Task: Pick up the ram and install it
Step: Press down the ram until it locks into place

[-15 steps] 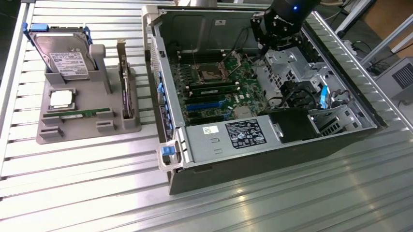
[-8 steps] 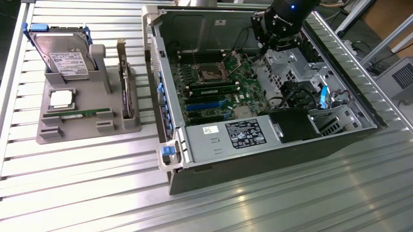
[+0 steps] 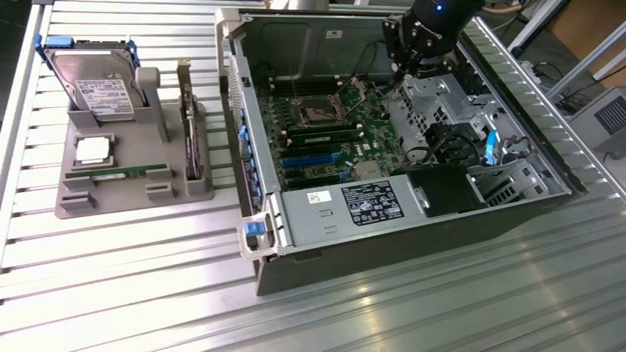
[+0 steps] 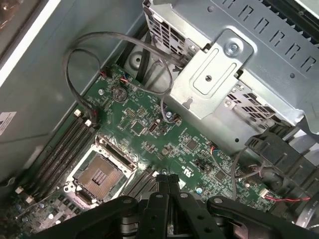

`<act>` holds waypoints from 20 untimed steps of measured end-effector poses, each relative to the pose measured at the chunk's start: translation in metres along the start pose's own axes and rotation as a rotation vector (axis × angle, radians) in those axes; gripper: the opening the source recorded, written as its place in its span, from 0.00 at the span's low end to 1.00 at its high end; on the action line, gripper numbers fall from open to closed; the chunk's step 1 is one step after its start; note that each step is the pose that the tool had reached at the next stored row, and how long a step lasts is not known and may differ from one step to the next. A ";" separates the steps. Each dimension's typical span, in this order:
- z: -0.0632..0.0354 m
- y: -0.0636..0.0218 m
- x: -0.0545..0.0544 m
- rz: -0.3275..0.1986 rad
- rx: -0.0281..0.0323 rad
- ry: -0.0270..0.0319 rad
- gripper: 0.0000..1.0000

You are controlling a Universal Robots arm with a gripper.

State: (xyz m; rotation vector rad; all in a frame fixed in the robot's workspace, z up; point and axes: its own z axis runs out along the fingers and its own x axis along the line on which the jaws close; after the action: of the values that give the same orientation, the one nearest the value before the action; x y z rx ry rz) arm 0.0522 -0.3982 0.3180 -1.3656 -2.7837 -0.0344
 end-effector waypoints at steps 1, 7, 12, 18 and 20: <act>0.0000 0.0000 0.000 0.024 -0.0011 -0.0001 0.10; 0.0000 0.0000 0.000 0.158 -0.0076 0.0000 0.10; -0.0001 0.0000 0.000 0.223 -0.0106 -0.0001 0.10; -0.0001 -0.0001 0.000 0.338 -0.0164 0.0004 0.10; -0.0001 -0.0001 0.000 0.337 -0.0168 0.0013 0.10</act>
State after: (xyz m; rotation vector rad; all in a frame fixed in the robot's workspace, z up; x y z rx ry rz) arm 0.0522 -0.3983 0.3180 -1.8155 -2.5172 -0.0474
